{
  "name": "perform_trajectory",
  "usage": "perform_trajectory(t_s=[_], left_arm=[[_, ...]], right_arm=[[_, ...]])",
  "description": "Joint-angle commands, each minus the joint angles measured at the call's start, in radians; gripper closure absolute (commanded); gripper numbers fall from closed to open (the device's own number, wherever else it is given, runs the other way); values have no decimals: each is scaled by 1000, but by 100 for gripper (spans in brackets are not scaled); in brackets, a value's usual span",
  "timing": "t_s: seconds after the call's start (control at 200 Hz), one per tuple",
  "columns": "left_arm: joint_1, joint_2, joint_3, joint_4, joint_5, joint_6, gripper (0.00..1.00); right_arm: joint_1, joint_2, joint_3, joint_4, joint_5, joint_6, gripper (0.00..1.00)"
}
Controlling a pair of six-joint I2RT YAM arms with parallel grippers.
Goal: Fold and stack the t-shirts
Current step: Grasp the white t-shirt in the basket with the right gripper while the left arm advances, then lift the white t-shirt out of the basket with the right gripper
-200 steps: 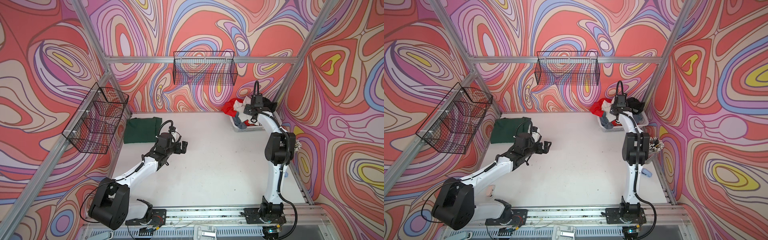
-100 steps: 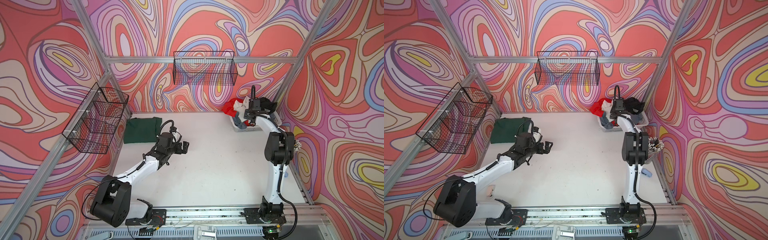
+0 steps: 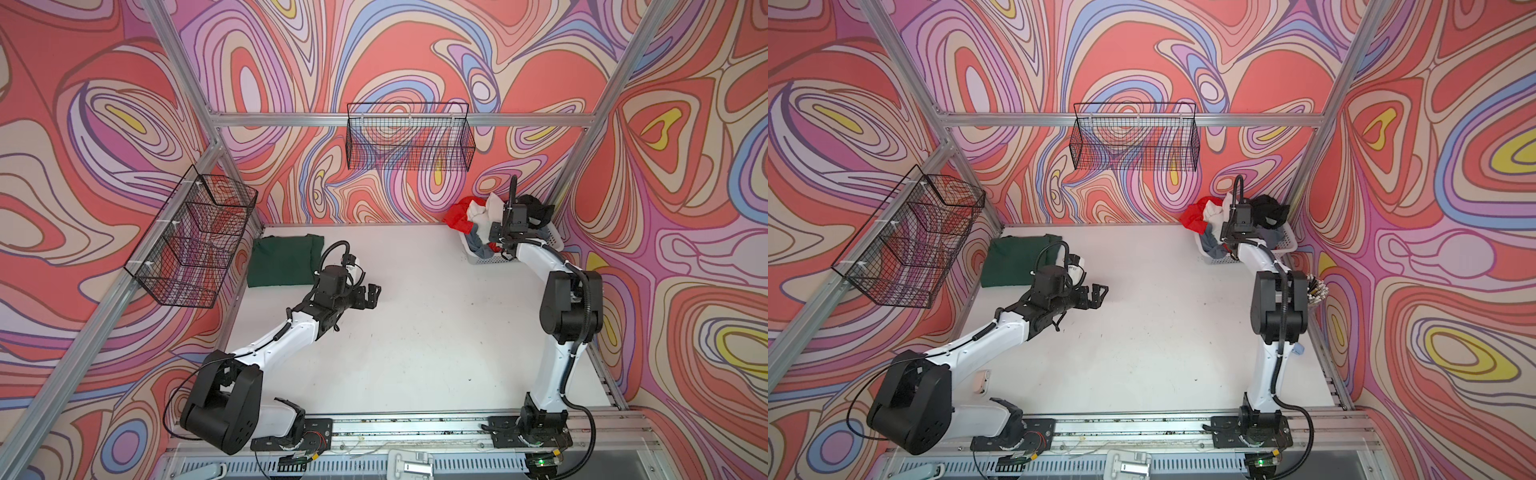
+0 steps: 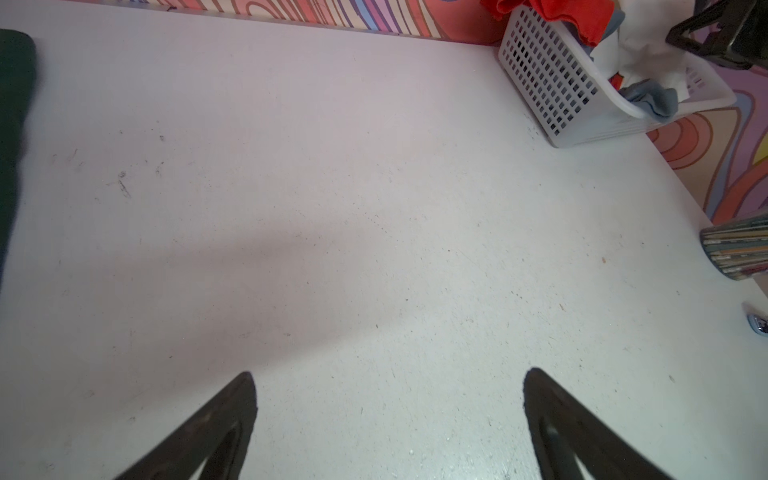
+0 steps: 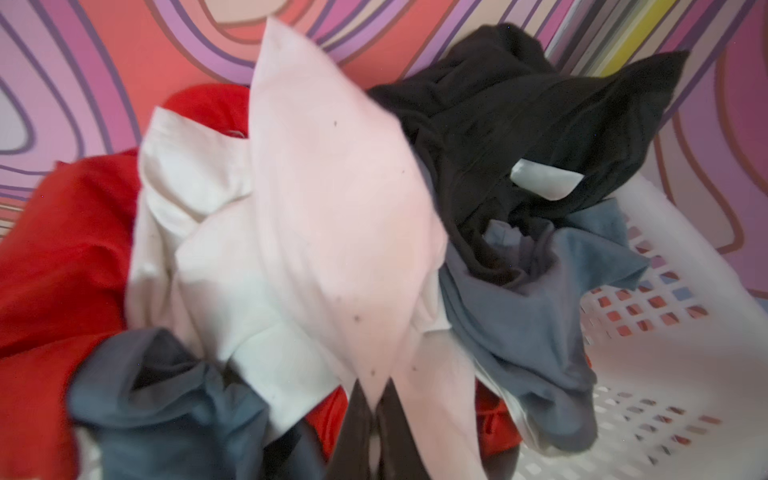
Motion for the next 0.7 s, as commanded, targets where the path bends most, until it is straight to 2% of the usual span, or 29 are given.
perform_trajectory(t_s=[0.0, 0.15, 0.26, 0.461, 0.601, 0.696], left_arm=[[-10, 12, 22, 9, 4, -10, 0], [-13, 11, 18, -6, -46, -19, 0], [-15, 16, 17, -4, -42, -23, 0], [-17, 39, 31, 6, -3, -36, 0], [-25, 46, 33, 14, 2, -36, 0], [-28, 48, 38, 12, 0, -36, 0]], right_arm=[[5, -150, -87, 181, -25, 48, 100], [5, -317, -218, 280, -3, 140, 100], [16, -419, -274, 331, -49, 184, 100], [73, -535, -260, 320, -50, 163, 100], [104, -597, -253, 322, -130, 158, 100], [148, -612, -200, 261, -137, 132, 100]])
